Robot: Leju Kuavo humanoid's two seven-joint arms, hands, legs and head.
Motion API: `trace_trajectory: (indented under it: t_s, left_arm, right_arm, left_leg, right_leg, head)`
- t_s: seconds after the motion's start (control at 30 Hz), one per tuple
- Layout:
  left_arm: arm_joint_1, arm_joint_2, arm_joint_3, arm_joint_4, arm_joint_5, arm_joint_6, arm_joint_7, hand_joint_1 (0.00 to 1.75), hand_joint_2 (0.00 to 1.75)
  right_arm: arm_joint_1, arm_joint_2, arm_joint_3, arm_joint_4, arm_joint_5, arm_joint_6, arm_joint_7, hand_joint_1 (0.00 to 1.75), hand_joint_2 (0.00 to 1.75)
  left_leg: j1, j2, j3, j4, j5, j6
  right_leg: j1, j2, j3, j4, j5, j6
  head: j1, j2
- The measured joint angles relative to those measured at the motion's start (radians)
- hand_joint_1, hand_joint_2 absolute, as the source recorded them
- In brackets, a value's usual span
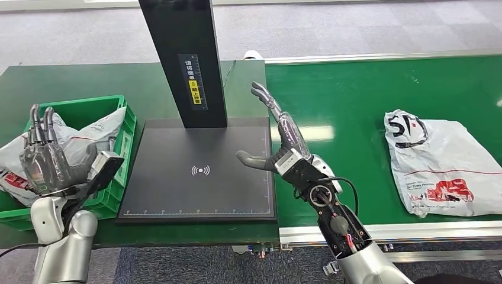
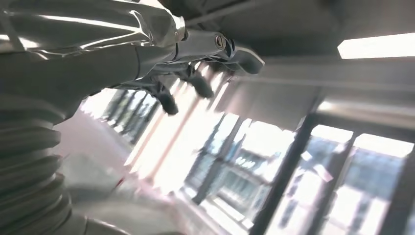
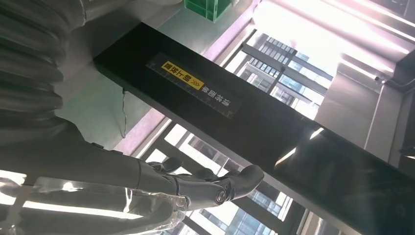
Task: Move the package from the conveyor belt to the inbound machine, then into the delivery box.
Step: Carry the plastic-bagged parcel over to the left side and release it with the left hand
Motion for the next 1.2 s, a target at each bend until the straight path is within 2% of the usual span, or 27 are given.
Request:
trace_trajectory:
  t_s: [0.13, 0.17, 0.23, 0.37, 0.5, 0.57, 0.63, 0.77, 0.9, 0.97, 1.07, 1.2]
  left_arm:
    - [0.003, -0.102, 0.129, -0.127, 0.106, 0.006, -0.351, 0.0, 1.75]
    - [0.005, -0.125, 0.155, -0.153, 0.143, 0.007, -0.4, 0.0, 1.75]
    - [0.015, -0.159, 0.179, -0.199, 0.213, 0.007, -0.439, 0.0, 1.75]
    - [0.056, -0.192, 0.141, -0.268, 0.317, 0.006, -0.441, 0.0, 1.75]
    - [0.099, -0.188, 0.014, -0.281, 0.504, -0.027, -0.422, 0.0, 1.75]
    - [0.114, -0.167, -0.078, -0.279, 0.647, -0.13, -0.368, 0.0, 1.75]
    - [0.124, -0.139, -0.167, -0.274, 0.765, -0.277, -0.309, 0.0, 1.75]
    - [0.141, -0.09, -0.295, -0.247, 0.947, -0.555, -0.239, 0.0, 1.75]
    - [0.163, -0.057, -0.364, -0.208, 1.054, -0.695, -0.21, 0.0, 1.75]
    - [0.167, -0.05, -0.383, -0.185, 1.087, -0.734, -0.197, 0.0, 1.75]
    - [0.168, -0.048, -0.407, -0.148, 1.097, -0.746, -0.189, 0.0, 1.75]
    - [0.169, -0.047, -0.427, -0.118, 1.097, -0.746, -0.184, 0.0, 1.75]
  right_arm:
    - [-0.005, 0.006, 0.002, 0.005, 0.0, 0.001, 0.0, 0.0, 1.75]
    - [-0.008, 0.009, 0.002, 0.007, -0.001, 0.0, -0.001, 0.0, 1.75]
    - [-0.013, 0.012, 0.004, 0.013, -0.002, -0.001, -0.004, 0.0, 1.75]
    - [-0.028, 0.014, 0.01, 0.034, 0.005, 0.001, 0.006, 0.0, 1.75]
    - [-0.06, 0.013, 0.031, 0.088, 0.045, 0.021, 0.061, 0.0, 1.75]
    - [-0.078, 0.013, 0.045, 0.127, 0.063, 0.028, 0.084, 0.0, 1.75]
    - [-0.094, 0.013, 0.054, 0.163, 0.067, 0.037, 0.106, 0.0, 1.75]
    - [-0.123, 0.012, 0.058, 0.231, 0.005, 0.082, 0.174, 0.0, 1.75]
    - [-0.127, 0.009, 0.042, 0.278, -0.109, 0.142, 0.227, 0.0, 1.75]
    - [-0.127, 0.008, 0.033, 0.299, -0.18, 0.188, 0.259, 0.0, 1.75]
    - [-0.127, 0.008, 0.024, 0.336, -0.267, 0.258, 0.294, 0.0, 1.75]
    - [-0.127, 0.008, 0.02, 0.366, -0.29, 0.278, 0.301, 0.0, 1.75]
  left_leg:
    - [0.0, 0.0, 0.0, 0.0, 0.0, 0.0]
    - [0.0, 0.0, 0.0, 0.0, 0.0, 0.0]
    - [0.0, -0.001, 0.0, 0.0, 0.0, 0.0]
    - [0.0, -0.001, 0.0, 0.0, 0.0, 0.0]
    - [0.0, -0.001, 0.0, 0.0, 0.0, 0.0]
    - [0.0, -0.001, 0.0, 0.0, 0.0, 0.0]
    - [0.0, -0.002, 0.0, 0.0, 0.0, 0.0]
    - [0.0, -0.001, 0.0, 0.0, 0.0, 0.0]
    - [0.0, -0.001, 0.0, 0.0, 0.0, 0.0]
    - [0.0, -0.001, 0.0, 0.0, 0.0, 0.0]
    - [0.0, -0.001, 0.0, 0.0, 0.0, 0.0]
    - [0.0, -0.001, 0.0, 0.0, 0.0, 0.0]
  right_leg:
    - [0.0, 0.0, 0.0, 0.0, 0.0, 0.0]
    - [0.0, 0.0, 0.0, 0.0, 0.0, 0.0]
    - [0.0, 0.0, 0.0, 0.0, 0.0, 0.0]
    - [0.0, 0.0, 0.0, 0.0, 0.0, 0.0]
    - [0.0, 0.0, 0.001, 0.0, 0.0, 0.0]
    - [0.0, -0.001, 0.001, 0.0, 0.0, 0.0]
    - [0.0, -0.001, 0.001, 0.0, 0.0, 0.0]
    - [0.0, 0.0, 0.001, 0.0, 0.0, 0.0]
    - [0.0, 0.0, 0.0, 0.0, 0.0, 0.0]
    - [0.0, 0.0, 0.0, 0.0, 0.0, 0.0]
    - [0.0, 0.0, 0.0, 0.0, 0.0, 0.0]
    - [0.0, 0.0, 0.0, 0.0, 0.0, 0.0]
  head:
    - [0.0, 0.0]
    - [0.0, 0.0]
    - [0.0, 0.0]
    - [0.0, 0.0]
    - [0.0, 0.0]
    - [0.0, 0.0]
    - [0.0, 0.0]
    - [0.0, 0.0]
    - [0.0, 0.0]
    - [0.0, 0.0]
    - [0.0, 0.0]
    - [0.0, 0.0]
